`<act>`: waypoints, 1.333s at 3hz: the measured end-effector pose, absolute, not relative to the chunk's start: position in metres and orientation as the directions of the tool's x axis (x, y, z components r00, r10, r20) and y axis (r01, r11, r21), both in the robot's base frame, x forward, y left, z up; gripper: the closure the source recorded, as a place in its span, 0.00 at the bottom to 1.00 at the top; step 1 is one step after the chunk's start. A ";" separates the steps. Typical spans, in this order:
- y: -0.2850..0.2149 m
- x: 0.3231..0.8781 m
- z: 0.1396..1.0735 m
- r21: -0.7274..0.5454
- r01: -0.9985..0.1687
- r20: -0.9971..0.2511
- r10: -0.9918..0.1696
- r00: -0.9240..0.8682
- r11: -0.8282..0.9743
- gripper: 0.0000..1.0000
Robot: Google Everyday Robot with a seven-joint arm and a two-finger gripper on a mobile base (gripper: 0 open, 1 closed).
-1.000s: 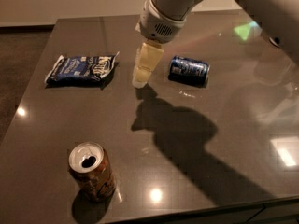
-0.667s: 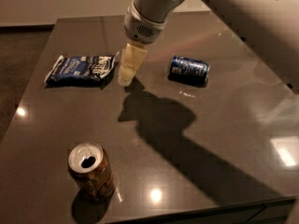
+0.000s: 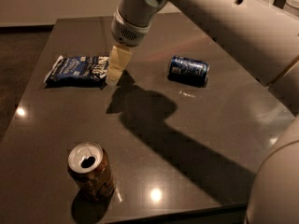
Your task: Move blue chip bag near pepsi can
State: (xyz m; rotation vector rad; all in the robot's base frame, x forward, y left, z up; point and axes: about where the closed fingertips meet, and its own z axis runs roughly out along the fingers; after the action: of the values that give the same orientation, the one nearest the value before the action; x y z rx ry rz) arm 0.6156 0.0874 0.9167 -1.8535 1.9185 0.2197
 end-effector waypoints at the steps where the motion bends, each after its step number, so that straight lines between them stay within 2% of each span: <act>1: 0.089 0.614 0.913 -0.188 -0.979 -0.412 -0.911 0.002 0.083 0.00; 4: 0.110 0.659 0.876 -0.130 -0.971 -0.339 -0.929 -0.148 0.202 0.00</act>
Offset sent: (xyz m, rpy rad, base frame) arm 0.0212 0.0147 -0.0264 -0.1212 0.0567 -0.1186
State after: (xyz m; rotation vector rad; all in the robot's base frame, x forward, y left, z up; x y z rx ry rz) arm 0.6589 0.1097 0.8757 -1.7820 2.1401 0.1695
